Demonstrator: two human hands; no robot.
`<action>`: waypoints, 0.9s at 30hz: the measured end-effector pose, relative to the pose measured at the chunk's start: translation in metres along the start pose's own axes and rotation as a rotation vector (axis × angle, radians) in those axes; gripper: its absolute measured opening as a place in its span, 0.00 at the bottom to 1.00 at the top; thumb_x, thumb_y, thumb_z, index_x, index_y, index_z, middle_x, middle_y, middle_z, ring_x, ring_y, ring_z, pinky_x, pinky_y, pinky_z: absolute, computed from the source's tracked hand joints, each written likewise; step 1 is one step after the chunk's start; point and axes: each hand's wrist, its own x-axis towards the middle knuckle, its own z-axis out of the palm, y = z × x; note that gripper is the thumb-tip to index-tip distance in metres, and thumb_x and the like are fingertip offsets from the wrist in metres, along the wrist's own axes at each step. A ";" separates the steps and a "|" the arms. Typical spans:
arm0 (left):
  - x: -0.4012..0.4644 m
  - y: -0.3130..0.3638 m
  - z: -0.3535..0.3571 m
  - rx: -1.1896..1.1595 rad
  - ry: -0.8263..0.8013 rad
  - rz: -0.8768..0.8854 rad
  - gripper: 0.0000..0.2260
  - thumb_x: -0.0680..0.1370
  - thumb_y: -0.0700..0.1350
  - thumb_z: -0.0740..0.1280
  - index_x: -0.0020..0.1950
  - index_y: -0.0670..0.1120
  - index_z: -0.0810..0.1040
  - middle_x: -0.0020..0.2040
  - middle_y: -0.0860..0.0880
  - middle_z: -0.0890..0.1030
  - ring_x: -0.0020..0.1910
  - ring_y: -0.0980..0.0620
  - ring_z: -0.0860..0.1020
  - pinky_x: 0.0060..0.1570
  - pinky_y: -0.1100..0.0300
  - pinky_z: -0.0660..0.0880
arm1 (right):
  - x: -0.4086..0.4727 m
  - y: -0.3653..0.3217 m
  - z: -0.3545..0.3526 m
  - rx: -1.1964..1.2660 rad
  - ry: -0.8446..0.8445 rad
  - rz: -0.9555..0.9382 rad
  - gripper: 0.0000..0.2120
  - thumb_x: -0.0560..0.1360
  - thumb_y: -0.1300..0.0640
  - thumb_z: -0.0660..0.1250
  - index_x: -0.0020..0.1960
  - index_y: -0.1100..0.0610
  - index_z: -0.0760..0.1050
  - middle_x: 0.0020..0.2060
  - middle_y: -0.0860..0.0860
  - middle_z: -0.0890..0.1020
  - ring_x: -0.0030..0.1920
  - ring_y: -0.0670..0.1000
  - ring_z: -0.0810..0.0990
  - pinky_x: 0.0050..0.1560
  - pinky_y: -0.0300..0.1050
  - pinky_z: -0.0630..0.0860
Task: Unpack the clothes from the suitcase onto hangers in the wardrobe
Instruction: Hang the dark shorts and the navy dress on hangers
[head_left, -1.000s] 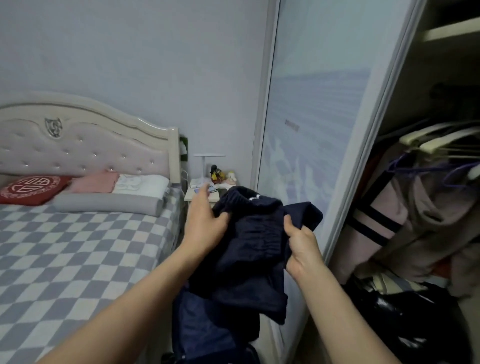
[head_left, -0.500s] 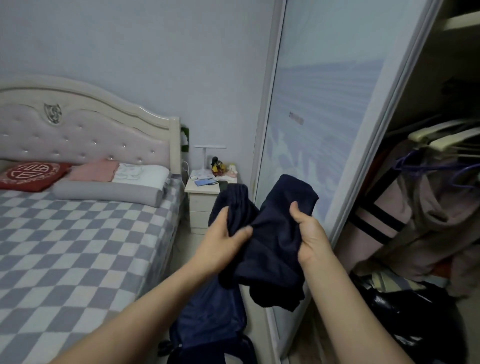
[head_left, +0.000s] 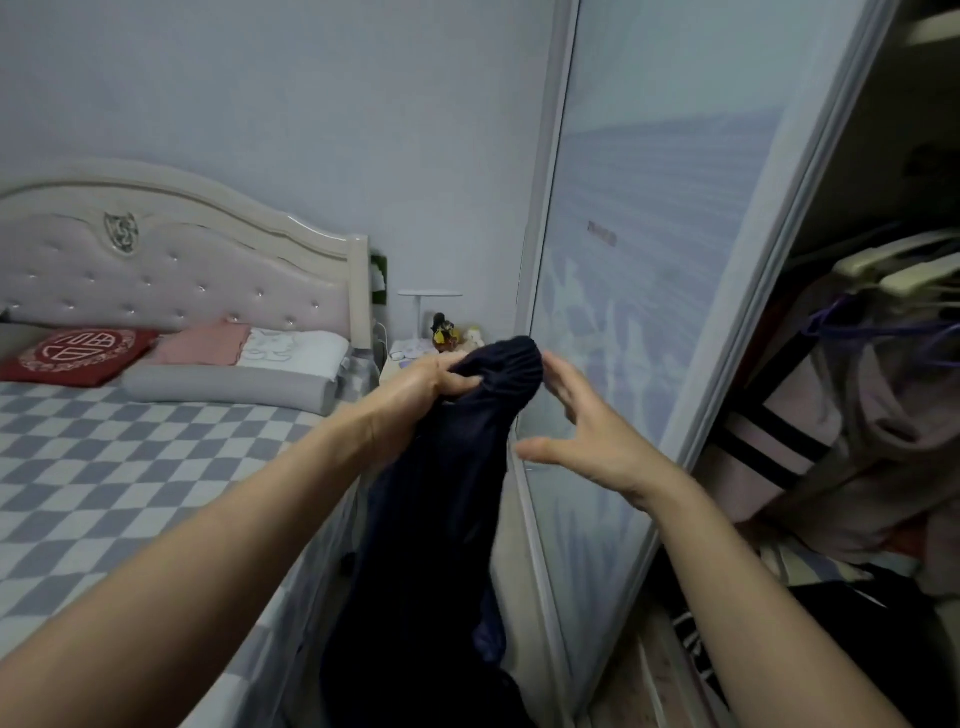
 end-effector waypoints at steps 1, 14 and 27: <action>0.000 0.003 0.002 0.029 -0.028 -0.005 0.14 0.76 0.32 0.58 0.50 0.47 0.78 0.41 0.50 0.84 0.41 0.53 0.81 0.47 0.61 0.76 | 0.004 -0.003 0.003 0.018 -0.030 -0.029 0.42 0.69 0.65 0.72 0.73 0.47 0.54 0.67 0.38 0.65 0.58 0.24 0.66 0.49 0.20 0.66; -0.015 0.009 -0.008 0.999 -0.031 0.593 0.19 0.70 0.39 0.66 0.60 0.46 0.73 0.55 0.47 0.77 0.54 0.57 0.73 0.55 0.68 0.69 | 0.025 -0.016 0.037 -0.083 0.170 -0.083 0.16 0.67 0.61 0.73 0.50 0.51 0.71 0.45 0.47 0.80 0.47 0.47 0.79 0.50 0.42 0.75; 0.007 0.044 -0.067 0.928 0.290 0.614 0.13 0.71 0.29 0.66 0.46 0.45 0.73 0.40 0.58 0.73 0.39 0.69 0.71 0.43 0.75 0.66 | -0.004 0.034 0.000 -0.578 -0.082 0.055 0.16 0.70 0.54 0.71 0.55 0.50 0.71 0.43 0.50 0.80 0.43 0.52 0.78 0.52 0.52 0.75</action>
